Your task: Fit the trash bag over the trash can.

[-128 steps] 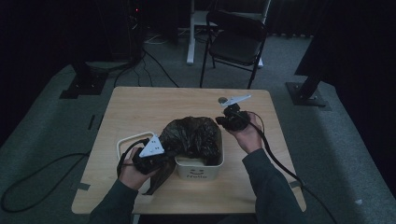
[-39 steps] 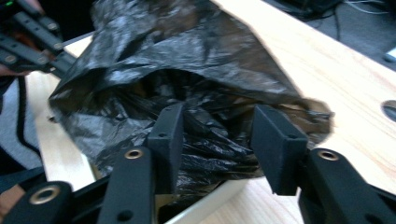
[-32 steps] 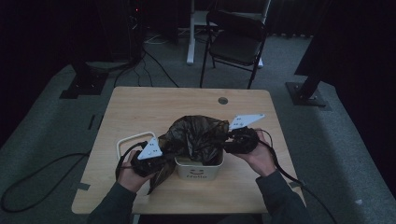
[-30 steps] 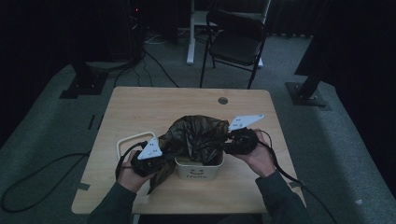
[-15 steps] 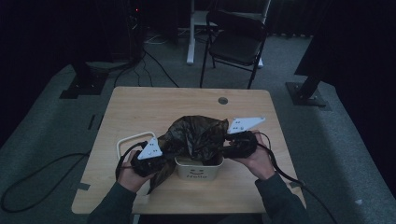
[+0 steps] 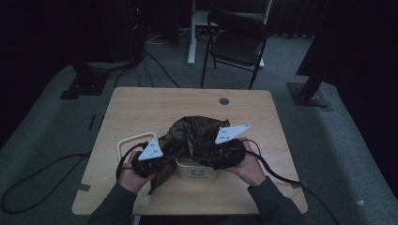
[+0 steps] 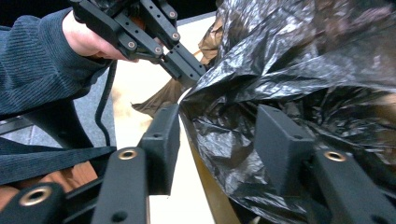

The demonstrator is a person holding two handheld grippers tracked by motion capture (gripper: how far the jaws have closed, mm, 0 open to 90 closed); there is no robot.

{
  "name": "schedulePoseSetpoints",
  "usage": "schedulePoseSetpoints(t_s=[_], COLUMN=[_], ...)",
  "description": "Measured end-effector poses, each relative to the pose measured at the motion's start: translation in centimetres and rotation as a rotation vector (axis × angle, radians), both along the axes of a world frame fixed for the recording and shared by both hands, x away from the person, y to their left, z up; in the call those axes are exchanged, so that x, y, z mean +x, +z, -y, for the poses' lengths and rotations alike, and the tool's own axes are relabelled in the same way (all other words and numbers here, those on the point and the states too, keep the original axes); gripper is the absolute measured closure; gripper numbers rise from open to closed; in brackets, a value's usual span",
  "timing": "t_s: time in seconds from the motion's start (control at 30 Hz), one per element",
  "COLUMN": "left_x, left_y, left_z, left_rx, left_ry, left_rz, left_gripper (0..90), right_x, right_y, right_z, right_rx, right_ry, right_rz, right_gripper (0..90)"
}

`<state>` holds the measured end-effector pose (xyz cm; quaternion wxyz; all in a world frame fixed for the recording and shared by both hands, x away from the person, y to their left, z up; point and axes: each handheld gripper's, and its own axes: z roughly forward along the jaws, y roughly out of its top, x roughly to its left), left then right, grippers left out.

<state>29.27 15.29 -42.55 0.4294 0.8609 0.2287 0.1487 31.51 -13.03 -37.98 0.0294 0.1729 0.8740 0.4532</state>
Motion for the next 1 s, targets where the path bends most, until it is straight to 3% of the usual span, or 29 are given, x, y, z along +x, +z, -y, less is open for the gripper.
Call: schedulePoseSetpoints(t_s=[0.2,0.4,0.5,0.63,0.73,0.93,1.0], left_x=[0.0,0.0,0.0,0.0,0.1,0.0,-0.1], left_y=[0.0,0.0,0.0,0.0,0.0,0.0,0.1], left_z=[0.0,0.0,0.0,0.0,-0.1,-0.1,-0.2], left_rx=[-0.003,-0.006,-0.006,-0.006,-0.001,-0.002,-0.003], left_ry=[0.0,0.0,-0.001,-0.001,-0.004,-0.013,-0.019], left_rz=[-0.002,-0.004,-0.005,-0.004,-0.002,-0.002,-0.002], left_gripper=[88.6,88.6,88.6,88.6,88.6,88.7,88.7], right_x=[0.0,0.2,0.3,0.6,1.2,3.1,3.7], right_y=[-0.7,-1.5,-1.8,-1.8,-1.4,-0.2,0.1], right_z=[-0.7,-1.6,-1.8,-1.8,-1.4,0.1,0.5], right_rx=[-0.013,-0.049,-0.069,-0.079,-0.065,-0.03,-0.041], right_ry=[0.019,0.009,-0.008,-0.027,-0.081,-0.212,-0.252], right_rz=[-0.009,-0.009,0.003,0.019,0.023,0.016,0.02], right_gripper=[38.3,37.8,47.0,75.7,88.2,90.0,90.0])
